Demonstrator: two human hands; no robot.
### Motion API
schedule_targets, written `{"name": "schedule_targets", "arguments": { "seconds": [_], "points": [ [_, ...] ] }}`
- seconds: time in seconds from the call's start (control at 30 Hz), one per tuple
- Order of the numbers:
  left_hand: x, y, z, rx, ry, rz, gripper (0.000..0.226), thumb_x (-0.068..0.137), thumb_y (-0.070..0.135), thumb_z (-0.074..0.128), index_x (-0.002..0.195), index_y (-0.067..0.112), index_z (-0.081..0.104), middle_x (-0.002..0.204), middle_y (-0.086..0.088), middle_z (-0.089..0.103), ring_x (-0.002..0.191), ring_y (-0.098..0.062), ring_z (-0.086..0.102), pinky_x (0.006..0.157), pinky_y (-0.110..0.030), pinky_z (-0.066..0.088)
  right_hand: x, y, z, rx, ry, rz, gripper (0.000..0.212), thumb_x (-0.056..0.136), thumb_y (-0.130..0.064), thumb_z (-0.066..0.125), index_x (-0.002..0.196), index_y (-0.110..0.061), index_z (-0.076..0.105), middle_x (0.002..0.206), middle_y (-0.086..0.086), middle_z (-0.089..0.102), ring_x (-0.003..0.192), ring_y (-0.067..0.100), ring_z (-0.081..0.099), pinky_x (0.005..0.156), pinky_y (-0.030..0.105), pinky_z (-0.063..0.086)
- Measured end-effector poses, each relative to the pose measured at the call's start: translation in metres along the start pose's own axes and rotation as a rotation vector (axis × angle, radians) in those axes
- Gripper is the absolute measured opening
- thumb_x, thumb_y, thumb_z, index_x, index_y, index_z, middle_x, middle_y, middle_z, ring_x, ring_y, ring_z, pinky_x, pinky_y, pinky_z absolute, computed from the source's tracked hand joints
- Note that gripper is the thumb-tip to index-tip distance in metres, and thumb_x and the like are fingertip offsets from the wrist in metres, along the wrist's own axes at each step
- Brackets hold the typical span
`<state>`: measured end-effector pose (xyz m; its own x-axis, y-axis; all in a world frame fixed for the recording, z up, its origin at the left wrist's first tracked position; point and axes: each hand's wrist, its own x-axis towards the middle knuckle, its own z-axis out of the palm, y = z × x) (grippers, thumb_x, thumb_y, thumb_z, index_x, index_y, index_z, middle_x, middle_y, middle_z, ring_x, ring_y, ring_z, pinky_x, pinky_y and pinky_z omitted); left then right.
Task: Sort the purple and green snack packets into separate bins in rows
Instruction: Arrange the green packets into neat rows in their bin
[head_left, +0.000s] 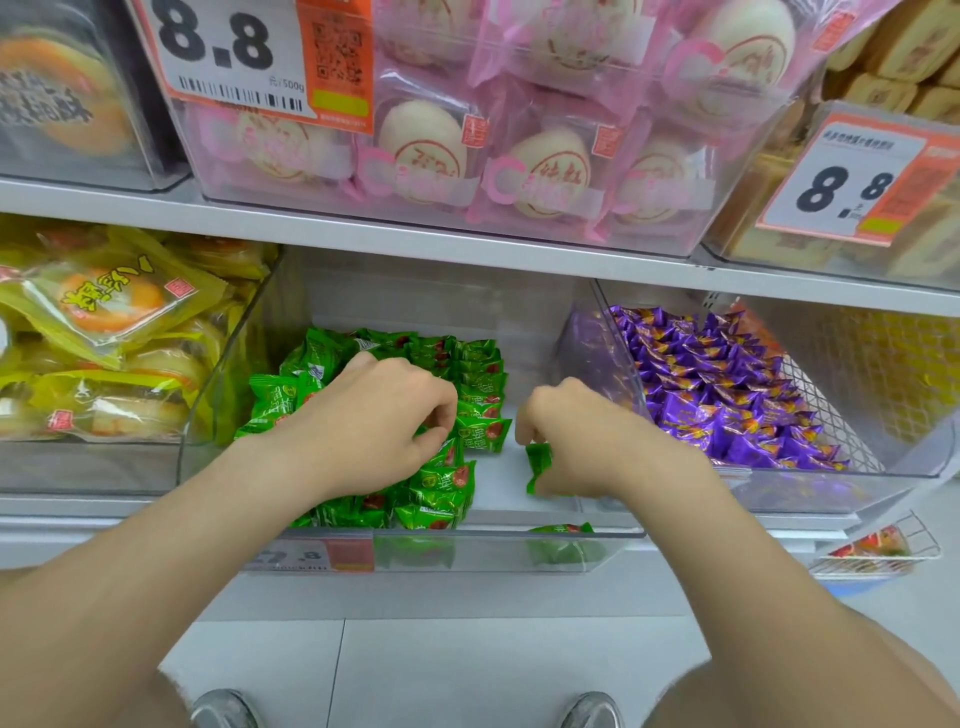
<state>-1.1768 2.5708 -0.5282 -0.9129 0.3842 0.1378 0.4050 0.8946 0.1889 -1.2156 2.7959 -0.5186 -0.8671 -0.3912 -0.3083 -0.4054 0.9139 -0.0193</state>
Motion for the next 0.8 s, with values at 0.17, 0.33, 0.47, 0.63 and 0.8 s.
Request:
{"name": "schedule_targets", "arguments": {
  "seconds": [0.17, 0.33, 0.47, 0.63, 0.8],
  "points": [
    [0.0, 0.005, -0.002, -0.027, 0.003, 0.007, 0.01, 0.103, 0.041, 0.056, 0.1, 0.039, 0.066, 0.094, 0.024, 0.066, 0.096, -0.001, 0.058, 0.109, -0.041, 0.039, -0.004, -0.012, 0.008, -0.133, -0.004, -0.021, 0.054, 0.083, -0.007, 0.082, 0.131, -0.014, 0.059, 0.124, 0.013, 0.055, 0.108, 0.038, 0.063, 0.075, 0.039, 0.048],
    [0.0, 0.007, -0.002, -0.168, 0.067, -0.004, 0.009, 0.099, 0.032, 0.065, 0.105, 0.036, 0.07, 0.098, 0.023, 0.068, 0.099, 0.0, 0.061, 0.102, -0.037, 0.048, -0.007, -0.002, 0.009, 0.144, 0.192, -0.003, 0.038, 0.087, -0.016, 0.064, 0.124, -0.025, 0.062, 0.113, 0.004, 0.066, 0.101, 0.027, 0.058, 0.086, 0.042, 0.055],
    [0.004, 0.012, -0.003, -0.479, 0.105, -0.079, 0.021, 0.089, 0.039, 0.08, 0.108, 0.036, 0.07, 0.096, 0.02, 0.071, 0.09, 0.003, 0.068, 0.082, -0.023, 0.057, -0.023, -0.004, -0.001, 0.639, 0.337, -0.103, 0.032, 0.09, -0.016, 0.07, 0.117, -0.033, 0.066, 0.098, -0.013, 0.078, 0.084, 0.009, 0.069, 0.087, 0.034, 0.057],
    [0.003, 0.017, -0.014, -0.748, 0.069, -0.203, 0.031, 0.076, 0.037, 0.093, 0.102, 0.034, 0.077, 0.087, 0.011, 0.078, 0.076, -0.006, 0.075, 0.08, -0.031, 0.063, -0.03, -0.014, 0.0, 1.04, 0.351, -0.117, 0.032, 0.09, -0.005, 0.079, 0.114, -0.024, 0.073, 0.098, -0.006, 0.081, 0.093, 0.006, 0.076, 0.09, 0.033, 0.062],
    [-0.001, 0.016, -0.008, -0.632, 0.135, -0.213, 0.028, 0.072, 0.039, 0.095, 0.092, 0.036, 0.076, 0.078, 0.015, 0.076, 0.076, -0.002, 0.073, 0.08, -0.028, 0.058, -0.027, -0.01, 0.002, 0.725, 0.412, -0.068, 0.022, 0.087, -0.031, 0.085, 0.109, -0.03, 0.081, 0.088, -0.013, 0.076, 0.083, 0.002, 0.071, 0.085, 0.027, 0.06]
  ]
}}
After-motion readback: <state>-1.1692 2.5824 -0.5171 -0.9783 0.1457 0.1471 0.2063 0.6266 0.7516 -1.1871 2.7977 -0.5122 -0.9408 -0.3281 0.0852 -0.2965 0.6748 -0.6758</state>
